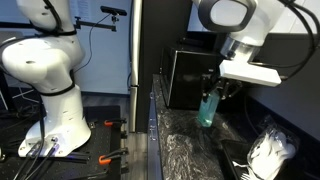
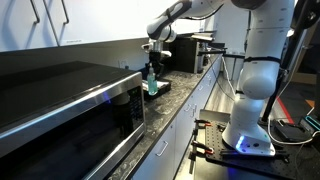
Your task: Put the hand sanitizer on top of the microwave
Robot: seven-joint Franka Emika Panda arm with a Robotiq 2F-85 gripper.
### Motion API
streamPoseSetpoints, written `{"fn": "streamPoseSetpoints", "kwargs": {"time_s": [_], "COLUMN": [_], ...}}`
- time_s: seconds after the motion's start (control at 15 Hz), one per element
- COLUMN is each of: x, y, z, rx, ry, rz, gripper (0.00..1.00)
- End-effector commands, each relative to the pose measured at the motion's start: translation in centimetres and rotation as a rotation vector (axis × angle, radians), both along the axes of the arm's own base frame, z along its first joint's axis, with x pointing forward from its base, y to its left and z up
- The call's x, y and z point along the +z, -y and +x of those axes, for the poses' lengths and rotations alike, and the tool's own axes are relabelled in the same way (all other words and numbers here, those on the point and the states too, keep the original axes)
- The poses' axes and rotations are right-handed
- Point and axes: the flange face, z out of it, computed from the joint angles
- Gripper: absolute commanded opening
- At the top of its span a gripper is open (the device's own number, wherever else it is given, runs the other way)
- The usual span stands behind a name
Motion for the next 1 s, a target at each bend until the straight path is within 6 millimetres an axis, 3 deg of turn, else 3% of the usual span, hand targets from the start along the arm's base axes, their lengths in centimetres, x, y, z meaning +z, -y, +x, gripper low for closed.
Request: {"fn": "streamPoseSetpoints", "kwargs": {"time_s": [0.0, 0.13, 0.33, 0.73, 0.93], "x": [3.0, 4.1, 6.2, 10.9, 12.7], "y": [-7.3, -11.0, -14.2, -15.0, -15.0], "z": [1.4, 1.5, 0.3, -5.4, -7.1], "rx": [0.075, 0.097, 0.077, -0.034, -0.027], "ry": [0.018, 0.024, 0.044, 0.121, 0.173], "rz": [-0.059, -0.101, -0.181, -0.311, -0.316], "gripper": [0.22, 0.22, 0.22, 0.22, 0.22]}}
